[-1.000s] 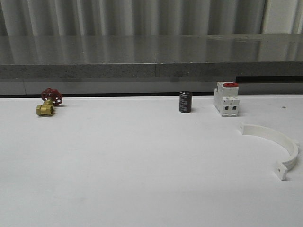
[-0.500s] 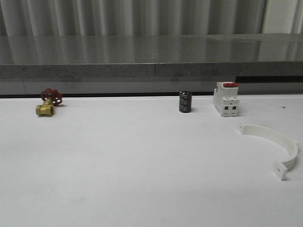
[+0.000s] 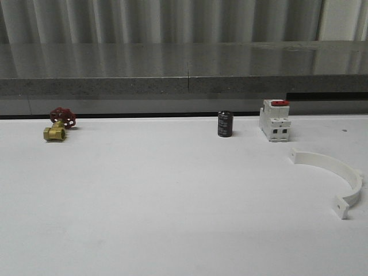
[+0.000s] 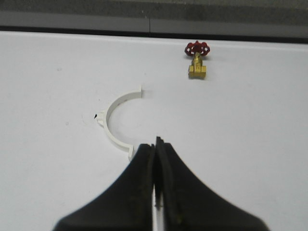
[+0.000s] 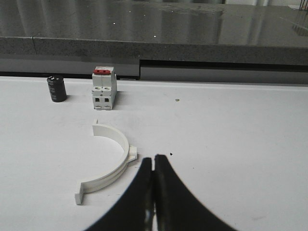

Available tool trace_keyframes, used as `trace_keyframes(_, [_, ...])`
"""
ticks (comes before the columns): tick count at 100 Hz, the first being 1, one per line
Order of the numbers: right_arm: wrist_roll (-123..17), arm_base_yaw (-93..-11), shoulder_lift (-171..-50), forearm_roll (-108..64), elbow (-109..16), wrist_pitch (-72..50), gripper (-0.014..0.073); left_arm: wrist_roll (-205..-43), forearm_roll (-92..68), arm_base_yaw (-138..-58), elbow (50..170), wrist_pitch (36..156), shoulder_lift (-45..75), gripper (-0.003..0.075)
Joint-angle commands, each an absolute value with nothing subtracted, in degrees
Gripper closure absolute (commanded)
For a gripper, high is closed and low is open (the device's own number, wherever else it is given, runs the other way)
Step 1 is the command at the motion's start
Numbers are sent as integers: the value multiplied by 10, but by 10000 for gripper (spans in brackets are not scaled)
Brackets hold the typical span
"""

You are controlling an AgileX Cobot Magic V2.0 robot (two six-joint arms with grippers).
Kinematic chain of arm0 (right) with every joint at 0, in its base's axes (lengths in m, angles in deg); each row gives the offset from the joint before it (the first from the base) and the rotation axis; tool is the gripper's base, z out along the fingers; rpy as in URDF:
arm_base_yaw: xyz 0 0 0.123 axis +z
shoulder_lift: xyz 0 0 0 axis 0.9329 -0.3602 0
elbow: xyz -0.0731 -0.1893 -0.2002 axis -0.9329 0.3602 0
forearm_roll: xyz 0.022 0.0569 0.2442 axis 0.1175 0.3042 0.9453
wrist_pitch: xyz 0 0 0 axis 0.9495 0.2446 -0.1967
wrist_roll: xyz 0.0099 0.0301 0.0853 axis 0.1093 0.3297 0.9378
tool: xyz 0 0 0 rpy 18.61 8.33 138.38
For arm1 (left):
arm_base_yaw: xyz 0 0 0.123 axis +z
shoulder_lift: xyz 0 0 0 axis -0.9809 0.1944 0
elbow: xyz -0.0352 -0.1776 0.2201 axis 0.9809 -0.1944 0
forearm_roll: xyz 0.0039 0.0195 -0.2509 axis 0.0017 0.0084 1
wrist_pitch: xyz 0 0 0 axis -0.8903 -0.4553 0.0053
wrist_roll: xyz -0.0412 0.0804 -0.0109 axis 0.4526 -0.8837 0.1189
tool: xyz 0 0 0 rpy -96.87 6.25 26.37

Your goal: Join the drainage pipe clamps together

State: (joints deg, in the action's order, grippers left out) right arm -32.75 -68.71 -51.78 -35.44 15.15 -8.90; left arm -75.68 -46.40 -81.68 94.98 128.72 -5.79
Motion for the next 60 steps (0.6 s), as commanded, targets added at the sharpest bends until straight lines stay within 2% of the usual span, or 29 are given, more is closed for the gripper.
trace_keyframes(1, [-333,-690,-507,-354,142,-42,662,-753,-465,-814,971,1263,-35,741])
trace_keyframes(28, [-333,-690,-507,-354,142,-42,662,-753,-464,-814,971,1260,-1,740])
trace_keyframes(35, [-333,-690,-507,-354,142,-42,662,-753,-464,-814,971,1261,-1,711])
trace_keyframes(40, [-333,-690,-507,-354,142,-42,662,-753,-464,-814,971,1261,-1,657])
trace_keyframes(47, [-333,-690,-507,-354,142,-42,662,-753,-464,-814,971,1264,-1,533])
trace_keyframes(60, [-333,-690,-507,-354,142,-42,662,-753,-463,-814,971,1265,-1,214])
